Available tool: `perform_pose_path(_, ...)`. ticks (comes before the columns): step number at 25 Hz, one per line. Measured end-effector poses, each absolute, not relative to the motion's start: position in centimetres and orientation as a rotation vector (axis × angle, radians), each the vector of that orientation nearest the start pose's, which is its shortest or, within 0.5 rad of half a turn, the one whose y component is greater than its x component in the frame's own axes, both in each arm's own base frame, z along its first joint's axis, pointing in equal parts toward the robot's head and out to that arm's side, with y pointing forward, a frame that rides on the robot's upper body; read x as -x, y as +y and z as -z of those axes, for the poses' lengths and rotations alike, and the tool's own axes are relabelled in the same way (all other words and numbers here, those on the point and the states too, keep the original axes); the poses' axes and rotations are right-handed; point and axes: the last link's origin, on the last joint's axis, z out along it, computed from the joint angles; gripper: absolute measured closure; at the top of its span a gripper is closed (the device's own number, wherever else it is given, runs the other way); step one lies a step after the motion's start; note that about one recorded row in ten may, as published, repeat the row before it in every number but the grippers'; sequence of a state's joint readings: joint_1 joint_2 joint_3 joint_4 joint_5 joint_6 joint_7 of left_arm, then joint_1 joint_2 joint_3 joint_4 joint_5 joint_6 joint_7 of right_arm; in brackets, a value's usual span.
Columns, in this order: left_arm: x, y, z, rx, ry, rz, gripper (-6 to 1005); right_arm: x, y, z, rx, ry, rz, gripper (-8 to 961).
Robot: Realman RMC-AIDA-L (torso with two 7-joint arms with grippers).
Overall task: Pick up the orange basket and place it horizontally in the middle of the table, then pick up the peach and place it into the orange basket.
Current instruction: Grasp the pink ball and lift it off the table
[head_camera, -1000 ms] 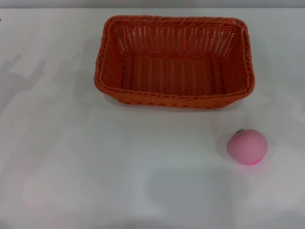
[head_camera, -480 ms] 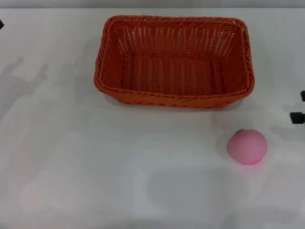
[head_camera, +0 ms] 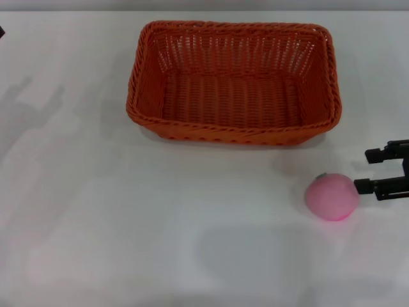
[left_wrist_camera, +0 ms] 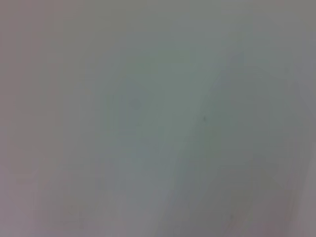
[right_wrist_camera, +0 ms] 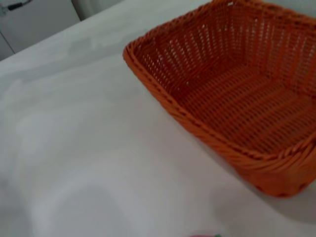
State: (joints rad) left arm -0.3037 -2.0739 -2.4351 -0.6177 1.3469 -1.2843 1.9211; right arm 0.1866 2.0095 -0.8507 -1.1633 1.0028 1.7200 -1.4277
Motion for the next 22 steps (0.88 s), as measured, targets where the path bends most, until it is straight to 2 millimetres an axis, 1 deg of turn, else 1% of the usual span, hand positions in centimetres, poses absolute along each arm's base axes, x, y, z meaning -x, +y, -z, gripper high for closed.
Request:
perform_pose_path(13,32.8,31.9,-6.0,1.943,-0.757,0.981,196,-32.9,25.8,-4.9,2.748,0.897,-0.092,185)
perform_pose_path(22,33.2,31.4,-5.8,1.943,-0.759,0.975,195,-33.1,25.7,-4.2,2.764,0.903,-0.057,278)
